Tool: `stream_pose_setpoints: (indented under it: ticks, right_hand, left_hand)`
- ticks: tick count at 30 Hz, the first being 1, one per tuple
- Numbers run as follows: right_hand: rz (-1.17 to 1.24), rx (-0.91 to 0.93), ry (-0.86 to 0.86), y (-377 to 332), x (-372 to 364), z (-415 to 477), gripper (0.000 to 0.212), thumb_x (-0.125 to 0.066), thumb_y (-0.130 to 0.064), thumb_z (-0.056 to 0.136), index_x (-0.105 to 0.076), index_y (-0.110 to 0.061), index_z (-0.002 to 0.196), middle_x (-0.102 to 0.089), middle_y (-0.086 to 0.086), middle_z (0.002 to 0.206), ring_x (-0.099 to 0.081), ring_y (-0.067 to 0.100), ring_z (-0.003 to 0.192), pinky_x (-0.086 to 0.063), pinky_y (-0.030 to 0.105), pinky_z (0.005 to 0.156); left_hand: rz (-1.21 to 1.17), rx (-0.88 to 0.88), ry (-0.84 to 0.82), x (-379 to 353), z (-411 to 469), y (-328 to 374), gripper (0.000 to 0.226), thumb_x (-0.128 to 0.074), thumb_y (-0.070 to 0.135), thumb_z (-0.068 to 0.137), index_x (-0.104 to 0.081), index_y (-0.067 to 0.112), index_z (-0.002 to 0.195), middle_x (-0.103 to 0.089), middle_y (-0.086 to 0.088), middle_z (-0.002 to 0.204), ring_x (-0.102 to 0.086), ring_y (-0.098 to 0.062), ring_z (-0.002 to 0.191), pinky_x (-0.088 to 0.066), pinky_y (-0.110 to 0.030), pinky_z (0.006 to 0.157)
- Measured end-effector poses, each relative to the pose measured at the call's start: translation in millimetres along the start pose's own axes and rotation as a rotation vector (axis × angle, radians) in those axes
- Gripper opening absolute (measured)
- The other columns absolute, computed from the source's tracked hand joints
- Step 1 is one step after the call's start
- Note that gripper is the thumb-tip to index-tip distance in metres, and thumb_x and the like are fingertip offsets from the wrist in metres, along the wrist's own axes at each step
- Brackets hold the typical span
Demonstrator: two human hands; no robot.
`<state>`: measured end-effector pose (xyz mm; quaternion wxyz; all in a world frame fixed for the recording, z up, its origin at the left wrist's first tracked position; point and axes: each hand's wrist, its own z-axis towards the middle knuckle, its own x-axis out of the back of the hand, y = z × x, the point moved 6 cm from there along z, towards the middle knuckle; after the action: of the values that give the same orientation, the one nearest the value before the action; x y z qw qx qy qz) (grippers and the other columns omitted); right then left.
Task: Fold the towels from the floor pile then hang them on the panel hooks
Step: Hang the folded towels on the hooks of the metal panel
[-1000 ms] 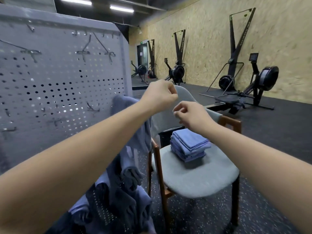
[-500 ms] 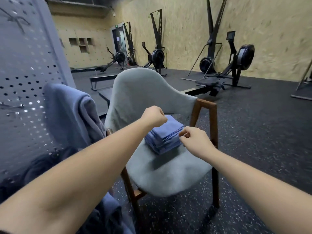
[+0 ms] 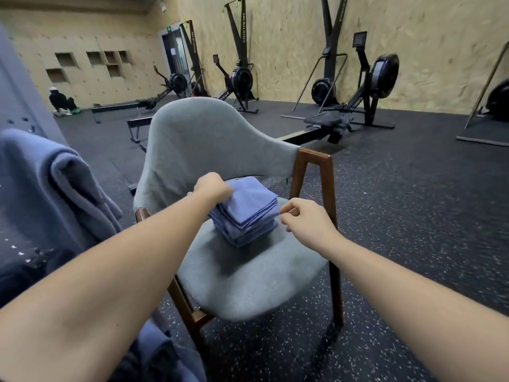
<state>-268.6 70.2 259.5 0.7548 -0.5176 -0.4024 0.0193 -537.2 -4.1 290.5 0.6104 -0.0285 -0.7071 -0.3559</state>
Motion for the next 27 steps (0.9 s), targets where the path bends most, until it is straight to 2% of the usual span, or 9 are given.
stream_pose_setpoints:
  ticks: [1, 3, 6, 11, 15, 18, 21, 24, 27]
  right_hand:
    - [0.013, -0.007, 0.003, -2, 2, -1, 0.014, -0.062, -0.021, 0.096, -0.073, -0.029, 0.091, -0.077, -0.005, 0.088, -0.074, 0.016, 0.086, -0.058, 0.036, 0.076]
    - [0.072, -0.023, 0.016, -8, 4, -2, 0.014, -0.061, -0.023, 0.094, -0.073, -0.027, 0.089, -0.077, -0.003, 0.086, -0.075, 0.019, 0.086, -0.059, 0.040, 0.077]
    - [0.230, -0.062, 0.009, -22, 6, -5, 0.015, -0.062, -0.024, 0.097, -0.074, -0.018, 0.091, -0.078, 0.003, 0.085, -0.074, 0.019, 0.078, -0.060, 0.041, 0.075]
    - [0.476, -0.177, -0.055, -61, 11, -22, 0.031, -0.065, -0.046, 0.103, -0.072, -0.015, 0.103, -0.076, 0.012, 0.099, -0.075, 0.023, 0.082, -0.064, 0.039, 0.072]
    - [0.621, -0.257, -0.121, -88, 22, -43, 0.042, -0.067, -0.055, 0.099, -0.076, -0.014, 0.103, -0.078, 0.009, 0.089, -0.075, 0.024, 0.075, -0.061, 0.032, 0.063]
    - [0.625, -0.232, -0.181, -107, 29, -55, 0.029, -0.070, -0.043, 0.100, -0.076, -0.015, 0.104, -0.074, 0.000, 0.074, -0.070, 0.017, 0.065, -0.058, 0.026, 0.058]
    - [0.555, -0.159, -0.224, -127, 40, -65, 0.010, -0.074, -0.025, 0.095, -0.070, -0.018, 0.101, -0.067, -0.004, 0.069, -0.058, 0.011, 0.058, -0.051, 0.026, 0.059]
    - [0.436, -0.044, -0.244, -154, 51, -81, 0.008, -0.074, -0.008, 0.090, -0.073, -0.015, 0.094, -0.067, 0.007, 0.083, -0.058, 0.018, 0.069, -0.044, 0.028, 0.060]
    - [0.234, 0.067, -0.188, -190, 63, -104, 0.007, -0.072, -0.007, 0.085, -0.073, -0.013, 0.087, -0.058, 0.005, 0.078, -0.050, 0.016, 0.069, -0.039, 0.023, 0.050]
  left_hand:
    - [-0.048, -0.018, -0.011, 3, -7, 3, 0.022, -0.066, 0.021, 0.084, -0.049, 0.011, 0.073, -0.056, -0.007, 0.079, -0.049, -0.027, 0.067, -0.047, -0.031, 0.065]
    - [-0.165, -0.057, -0.032, 10, -21, 8, 0.023, -0.070, 0.018, 0.084, -0.051, 0.012, 0.071, -0.042, -0.003, 0.067, -0.035, -0.024, 0.063, -0.032, -0.027, 0.054]
    - [-0.293, -0.151, -0.019, 26, -50, 20, 0.008, -0.076, 0.016, 0.082, -0.069, 0.017, 0.080, -0.057, 0.001, 0.071, -0.048, -0.021, 0.066, -0.037, -0.025, 0.055]
    - [-0.355, -0.358, -0.052, 45, -117, 44, 0.013, -0.077, 0.015, 0.080, -0.072, 0.024, 0.088, -0.075, 0.006, 0.084, -0.061, -0.011, 0.071, -0.042, -0.022, 0.056]
    - [-0.427, -0.466, -0.071, 62, -167, 52, 0.022, -0.081, 0.015, 0.077, -0.070, 0.024, 0.094, -0.075, 0.007, 0.087, -0.068, -0.012, 0.082, -0.051, -0.028, 0.069]
    - [-0.579, -0.485, -0.175, 78, -199, 52, 0.026, -0.085, 0.024, 0.082, -0.069, 0.024, 0.103, -0.079, 0.007, 0.095, -0.074, -0.010, 0.093, -0.059, -0.028, 0.083]
    - [-0.609, -0.494, -0.291, 107, -223, 48, 0.030, -0.081, 0.027, 0.090, -0.067, 0.023, 0.116, -0.080, 0.005, 0.108, -0.073, -0.007, 0.100, -0.054, -0.026, 0.082]
    - [-0.629, -0.489, -0.284, 141, -233, 34, 0.027, -0.074, 0.016, 0.095, -0.064, 0.019, 0.120, -0.080, -0.008, 0.110, -0.073, -0.009, 0.090, -0.053, -0.027, 0.077]
    - [-0.621, -0.475, -0.163, 177, -235, 10, 0.024, -0.072, 0.011, 0.092, -0.067, 0.018, 0.115, -0.080, -0.011, 0.105, -0.069, -0.010, 0.077, -0.051, -0.023, 0.064]
